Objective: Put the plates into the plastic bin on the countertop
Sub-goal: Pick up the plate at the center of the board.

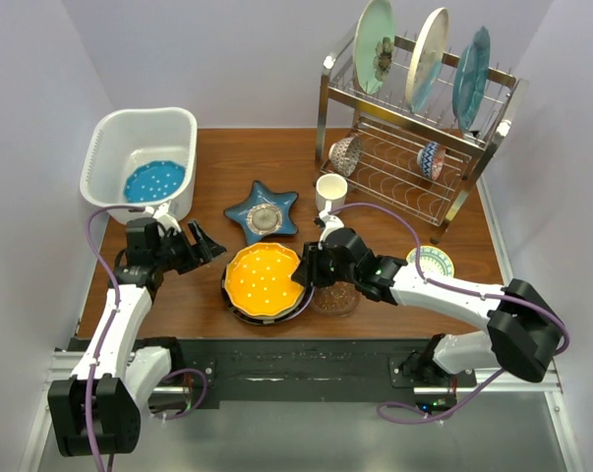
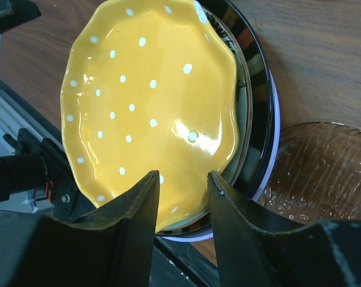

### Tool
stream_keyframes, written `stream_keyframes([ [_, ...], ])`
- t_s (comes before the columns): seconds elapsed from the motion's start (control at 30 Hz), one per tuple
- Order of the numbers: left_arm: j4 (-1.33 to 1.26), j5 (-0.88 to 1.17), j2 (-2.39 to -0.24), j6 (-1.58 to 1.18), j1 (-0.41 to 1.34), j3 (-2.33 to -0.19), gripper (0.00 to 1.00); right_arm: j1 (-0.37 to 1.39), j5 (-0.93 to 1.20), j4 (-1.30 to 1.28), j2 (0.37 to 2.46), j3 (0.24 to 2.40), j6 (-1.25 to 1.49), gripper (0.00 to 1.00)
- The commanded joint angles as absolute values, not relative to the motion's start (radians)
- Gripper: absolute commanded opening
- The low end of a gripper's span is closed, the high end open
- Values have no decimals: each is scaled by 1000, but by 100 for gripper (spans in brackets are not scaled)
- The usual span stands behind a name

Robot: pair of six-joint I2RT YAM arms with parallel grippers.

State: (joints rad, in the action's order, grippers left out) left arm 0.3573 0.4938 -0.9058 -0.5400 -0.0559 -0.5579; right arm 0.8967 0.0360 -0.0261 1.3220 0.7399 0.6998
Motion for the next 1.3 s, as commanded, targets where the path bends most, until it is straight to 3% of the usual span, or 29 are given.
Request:
stream_keyframes([
  [0.0, 334, 488, -905, -558, -44, -549, 77, 902, 2, -66, 1341, 765, 701, 43],
  [0.77, 316, 483, -928, -557, -35, -535, 77, 902, -3, -72, 1347, 761, 695, 42],
  [0.87, 314, 485, -927, -558, -32, -535, 77, 902, -5, -72, 1365, 770, 692, 24],
  [1.27, 313, 488, -931, -558, -28, -531, 77, 903, -3, -84, 1373, 781, 693, 2],
])
